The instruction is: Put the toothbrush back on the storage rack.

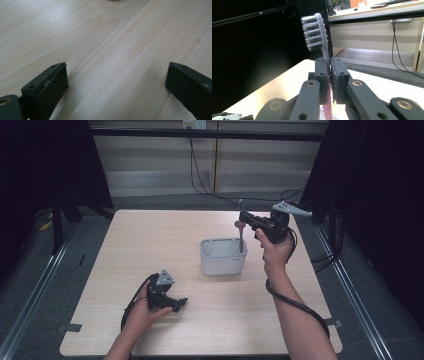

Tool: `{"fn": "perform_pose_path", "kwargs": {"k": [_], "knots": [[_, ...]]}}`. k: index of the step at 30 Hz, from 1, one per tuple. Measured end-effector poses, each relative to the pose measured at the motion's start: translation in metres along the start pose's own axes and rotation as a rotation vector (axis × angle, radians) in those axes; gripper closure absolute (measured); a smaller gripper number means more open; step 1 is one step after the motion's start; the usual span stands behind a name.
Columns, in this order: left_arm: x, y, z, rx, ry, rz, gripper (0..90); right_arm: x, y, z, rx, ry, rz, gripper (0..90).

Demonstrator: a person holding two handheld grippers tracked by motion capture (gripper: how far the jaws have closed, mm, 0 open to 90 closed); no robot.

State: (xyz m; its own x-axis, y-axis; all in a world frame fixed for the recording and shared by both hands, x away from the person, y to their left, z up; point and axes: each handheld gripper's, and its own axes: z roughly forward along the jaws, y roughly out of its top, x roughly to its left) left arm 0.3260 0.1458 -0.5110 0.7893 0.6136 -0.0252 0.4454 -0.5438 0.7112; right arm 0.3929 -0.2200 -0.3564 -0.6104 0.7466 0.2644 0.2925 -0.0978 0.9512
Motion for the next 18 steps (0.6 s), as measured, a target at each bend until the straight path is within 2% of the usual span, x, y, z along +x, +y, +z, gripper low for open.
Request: {"fn": "perform_pose_path", "kwargs": {"k": [18], "knots": [[0.001, 0.000, 0.000, 0.009, 0.000, 0.011, 3.8, -0.005, -0.011, 0.000, 0.000, -0.004, -0.011, 84.4]]}}
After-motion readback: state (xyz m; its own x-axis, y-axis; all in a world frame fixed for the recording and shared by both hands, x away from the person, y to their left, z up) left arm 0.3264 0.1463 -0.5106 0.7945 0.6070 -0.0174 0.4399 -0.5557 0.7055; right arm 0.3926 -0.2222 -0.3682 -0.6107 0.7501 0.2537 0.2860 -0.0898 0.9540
